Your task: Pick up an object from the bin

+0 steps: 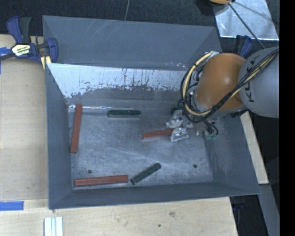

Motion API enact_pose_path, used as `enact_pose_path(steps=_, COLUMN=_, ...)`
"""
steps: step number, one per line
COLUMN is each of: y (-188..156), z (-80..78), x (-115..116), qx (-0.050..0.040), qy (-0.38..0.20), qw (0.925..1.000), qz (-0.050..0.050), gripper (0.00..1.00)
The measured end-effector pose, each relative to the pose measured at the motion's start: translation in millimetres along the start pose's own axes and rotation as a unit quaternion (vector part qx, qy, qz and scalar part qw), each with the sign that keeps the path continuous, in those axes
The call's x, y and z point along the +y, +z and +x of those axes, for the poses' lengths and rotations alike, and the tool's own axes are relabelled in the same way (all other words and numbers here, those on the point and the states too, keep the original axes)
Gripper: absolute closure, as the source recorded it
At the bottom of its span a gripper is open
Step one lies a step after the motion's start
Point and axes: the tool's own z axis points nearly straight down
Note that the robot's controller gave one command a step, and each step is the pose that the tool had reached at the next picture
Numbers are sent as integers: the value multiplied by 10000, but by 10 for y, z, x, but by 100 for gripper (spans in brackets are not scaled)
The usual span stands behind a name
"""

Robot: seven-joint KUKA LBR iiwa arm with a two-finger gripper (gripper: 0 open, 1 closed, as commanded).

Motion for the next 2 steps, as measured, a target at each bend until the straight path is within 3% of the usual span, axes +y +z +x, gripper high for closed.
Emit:
enact_pose_path(steps=1, y=0, z=0, x=0, qx=0, qy=2, qw=10000, qz=0, gripper=100)
enact_pose_path(steps=2, y=-1436, z=-95, x=350, qx=109, qy=-36, qw=9999, qz=-12, gripper=100)
